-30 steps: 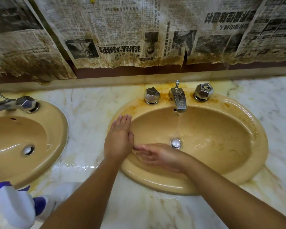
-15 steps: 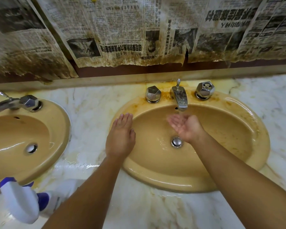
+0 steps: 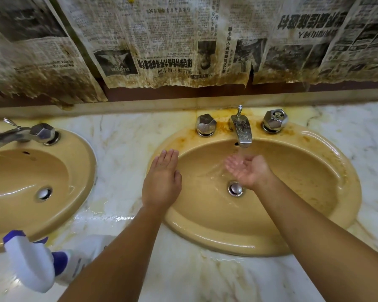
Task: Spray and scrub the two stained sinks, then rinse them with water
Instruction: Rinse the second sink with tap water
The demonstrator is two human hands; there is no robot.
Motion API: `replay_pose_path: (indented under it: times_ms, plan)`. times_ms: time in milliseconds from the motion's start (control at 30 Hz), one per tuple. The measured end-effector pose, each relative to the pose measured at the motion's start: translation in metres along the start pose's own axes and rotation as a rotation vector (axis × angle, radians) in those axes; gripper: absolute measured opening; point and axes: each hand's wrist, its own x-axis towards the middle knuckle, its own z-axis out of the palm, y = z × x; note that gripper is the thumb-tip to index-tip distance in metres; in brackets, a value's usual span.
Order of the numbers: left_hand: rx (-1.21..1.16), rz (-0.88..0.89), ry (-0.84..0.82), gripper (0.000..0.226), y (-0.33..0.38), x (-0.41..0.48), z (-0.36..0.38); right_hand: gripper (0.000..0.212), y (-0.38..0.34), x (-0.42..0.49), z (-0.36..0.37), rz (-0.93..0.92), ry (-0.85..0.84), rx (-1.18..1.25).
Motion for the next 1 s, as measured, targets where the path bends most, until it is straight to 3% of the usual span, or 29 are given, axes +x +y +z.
replay_pose_path:
  times_ms: [67,167,200,233,300,367,400,533,633,700,767,833,867,900,933,1000]
  plan:
    - [-0.001,0.000,0.001,0.061,0.000,0.000,0.000,0.047,0.000,0.001,-0.002,-0.028,-0.043,0.058]
    - [-0.010,0.006,0.003,0.061,-0.002,0.000,0.001,0.049,0.016,-0.006,-0.004,0.087,-0.250,-0.320]
    - [-0.008,0.012,0.003,0.061,-0.002,0.000,0.001,0.048,0.016,-0.008,-0.004,0.097,-0.240,-0.389]
    - [-0.004,0.016,0.005,0.061,-0.002,0.000,0.002,0.046,0.013,-0.007,-0.007,0.077,-0.191,-0.355]
    - [-0.002,0.015,0.007,0.061,-0.003,0.001,0.003,0.041,0.002,0.002,-0.016,-0.039,-0.041,-0.063]
    - [0.000,0.013,0.008,0.062,-0.003,0.001,0.004,0.039,-0.005,0.003,-0.014,-0.092,-0.074,0.139]
    - [0.003,0.014,0.006,0.063,-0.003,0.001,0.005,0.041,-0.003,0.000,-0.008,-0.084,-0.136,0.098]
    - [0.002,0.015,0.000,0.064,-0.004,0.001,0.005,0.043,0.047,-0.017,-0.005,0.062,-0.380,-0.675]
    - [0.010,0.021,0.003,0.064,-0.004,0.001,0.005,0.044,0.079,-0.031,-0.023,0.262,-0.601,-1.072]
    - [0.009,0.017,0.003,0.063,-0.004,0.001,0.006,0.053,0.083,-0.032,-0.041,0.327,-0.694,-1.465]
    - [0.007,0.009,0.006,0.062,-0.004,0.000,0.006,0.060,0.067,-0.017,-0.063,0.238,-0.628,-1.910]
    - [0.010,0.014,0.010,0.061,-0.003,0.000,0.005,0.053,0.050,-0.001,-0.074,0.065,-0.460,-2.107]
    - [0.011,0.014,0.012,0.061,-0.002,0.000,0.004,0.045,0.043,0.002,-0.068,-0.065,-0.333,-2.016]
    - [0.010,0.012,0.015,0.060,-0.002,0.000,0.004,0.039,0.035,0.000,-0.056,-0.147,-0.177,-1.719]
    - [0.006,0.007,0.015,0.060,-0.001,0.000,0.004,0.034,0.029,0.001,-0.044,-0.159,-0.067,-1.261]
    - [0.004,-0.001,0.015,0.061,0.000,0.000,0.003,0.031,0.015,0.006,-0.023,-0.161,-0.056,-0.481]
